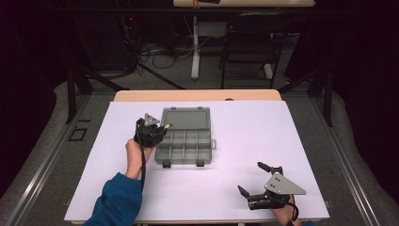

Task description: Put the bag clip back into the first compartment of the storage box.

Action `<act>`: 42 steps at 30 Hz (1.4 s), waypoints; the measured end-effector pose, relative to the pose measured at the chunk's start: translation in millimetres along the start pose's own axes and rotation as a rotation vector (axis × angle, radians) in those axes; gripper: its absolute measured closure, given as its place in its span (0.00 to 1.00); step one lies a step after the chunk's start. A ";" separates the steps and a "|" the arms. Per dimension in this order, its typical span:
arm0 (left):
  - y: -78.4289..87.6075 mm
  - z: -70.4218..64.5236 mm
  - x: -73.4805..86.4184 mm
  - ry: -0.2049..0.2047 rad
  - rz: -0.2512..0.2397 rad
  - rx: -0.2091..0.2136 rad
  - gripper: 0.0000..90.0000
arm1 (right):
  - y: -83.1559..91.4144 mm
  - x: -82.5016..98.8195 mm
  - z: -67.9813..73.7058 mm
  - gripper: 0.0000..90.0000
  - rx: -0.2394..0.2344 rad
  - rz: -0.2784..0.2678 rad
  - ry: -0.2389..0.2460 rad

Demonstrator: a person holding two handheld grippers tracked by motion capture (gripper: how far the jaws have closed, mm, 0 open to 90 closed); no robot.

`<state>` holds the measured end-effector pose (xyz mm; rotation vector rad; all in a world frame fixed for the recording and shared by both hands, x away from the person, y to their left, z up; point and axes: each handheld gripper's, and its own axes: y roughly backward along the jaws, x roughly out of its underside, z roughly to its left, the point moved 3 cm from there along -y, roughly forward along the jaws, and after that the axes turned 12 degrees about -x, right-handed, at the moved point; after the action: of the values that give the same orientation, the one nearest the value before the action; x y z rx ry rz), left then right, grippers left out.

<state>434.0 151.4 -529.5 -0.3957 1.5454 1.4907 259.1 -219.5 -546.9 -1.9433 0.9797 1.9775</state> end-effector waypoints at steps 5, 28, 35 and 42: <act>-2.7 0.2 2.3 -0.021 0.013 -0.007 0.89 | 0.1 0.1 -0.2 0.00 0.001 0.001 0.000; -10.8 -2.6 9.0 -0.047 0.052 -0.001 0.89 | 0.3 -0.1 -0.3 0.00 0.001 0.000 -0.001; -13.6 -2.8 10.6 -0.060 0.068 -0.001 0.89 | 0.1 -0.1 -0.3 0.00 0.000 0.001 -0.001; -16.5 -3.2 10.9 -0.055 0.066 -0.010 0.72 | -0.2 0.0 -0.2 0.00 0.001 0.002 0.000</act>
<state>439.6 148.8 -548.6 -0.3094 1.5218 1.5482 259.4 -219.4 -546.9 -1.9429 0.9824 1.9779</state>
